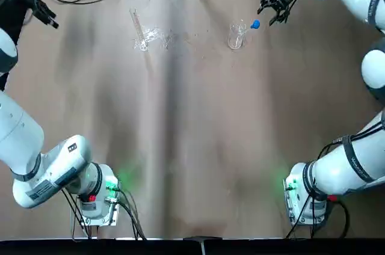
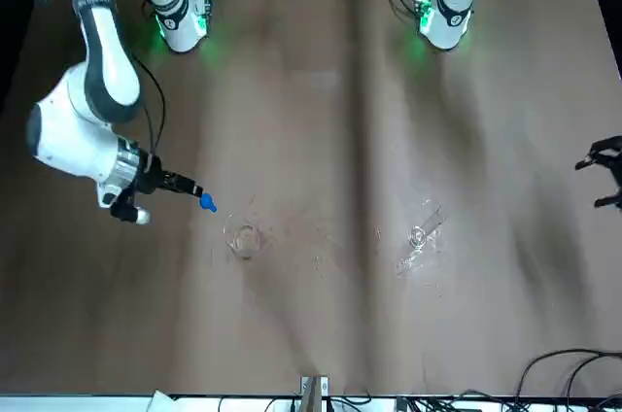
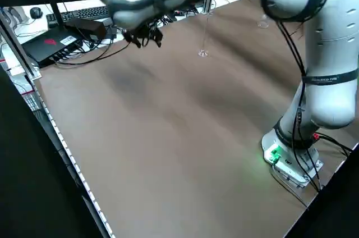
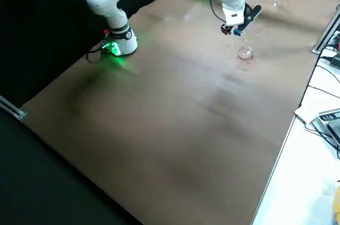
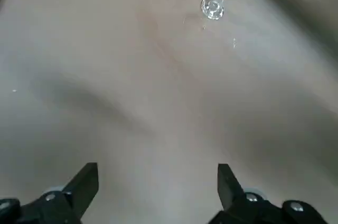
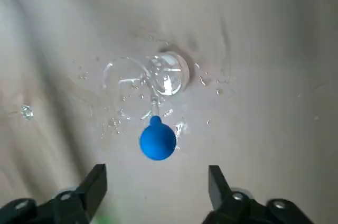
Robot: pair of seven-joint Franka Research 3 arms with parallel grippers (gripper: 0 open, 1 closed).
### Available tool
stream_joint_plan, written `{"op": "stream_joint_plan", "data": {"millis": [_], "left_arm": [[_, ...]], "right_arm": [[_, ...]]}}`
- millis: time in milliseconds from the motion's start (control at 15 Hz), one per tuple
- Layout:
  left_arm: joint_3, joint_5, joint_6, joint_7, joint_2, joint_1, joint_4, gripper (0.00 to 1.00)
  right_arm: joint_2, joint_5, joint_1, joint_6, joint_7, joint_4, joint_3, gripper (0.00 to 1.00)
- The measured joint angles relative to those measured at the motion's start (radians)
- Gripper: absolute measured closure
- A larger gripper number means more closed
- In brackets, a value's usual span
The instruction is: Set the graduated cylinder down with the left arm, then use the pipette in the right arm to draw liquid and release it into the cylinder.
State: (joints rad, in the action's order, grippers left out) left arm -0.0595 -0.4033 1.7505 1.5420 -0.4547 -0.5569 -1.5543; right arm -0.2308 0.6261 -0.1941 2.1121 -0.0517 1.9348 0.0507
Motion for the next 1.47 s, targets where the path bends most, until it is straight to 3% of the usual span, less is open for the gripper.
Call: {"op": "stream_joint_plan", "data": {"millis": [400, 533, 600, 1133, 1200, 1333, 1400, 1467], "left_arm": [[-0.013, -0.217, 0.072, 0.132, -0.21, -0.005, 0.002, 0.0], [-0.031, -0.263, 0.076, 0.164, -0.238, 0.007, 0.007, 0.0], [-0.073, -0.288, 0.076, 0.242, -0.239, 0.018, 0.012, 0.0], [-0.172, -0.49, 0.065, 0.662, -0.338, 0.047, 0.006, 0.0], [-0.188, -0.525, 0.065, 0.691, -0.359, 0.049, 0.006, 0.0], [-0.212, -0.589, 0.065, 0.753, -0.399, 0.06, 0.007, 0.0], [-0.218, -0.612, 0.062, 0.775, -0.413, 0.067, 0.007, 0.0], [-0.22, -0.629, 0.053, 0.787, -0.423, 0.074, 0.007, 0.0]], "right_arm": [[-0.053, 0.023, -0.023, 0.023, -0.01, 0.0, 0.0, 0.28], [-0.055, 0.037, -0.025, 0.027, -0.012, 0.0, 0.0, 0.35], [-0.056, 0.039, -0.025, 0.032, -0.014, 0.0, 0.0, 0.4], [-0.065, 0.041, -0.026, 0.052, -0.016, 0.0, 0.0, 0.48], [-0.065, 0.042, -0.026, 0.053, -0.016, 0.0, 0.0, 0.56], [-0.066, 0.043, -0.026, 0.053, -0.017, 0.0, 0.0, 0.58], [-0.067, 0.043, -0.026, 0.053, -0.017, 0.0, 0.0, 0.66], [-0.067, 0.044, -0.026, 0.053, -0.017, 0.0, 0.0, 0.68]]}}
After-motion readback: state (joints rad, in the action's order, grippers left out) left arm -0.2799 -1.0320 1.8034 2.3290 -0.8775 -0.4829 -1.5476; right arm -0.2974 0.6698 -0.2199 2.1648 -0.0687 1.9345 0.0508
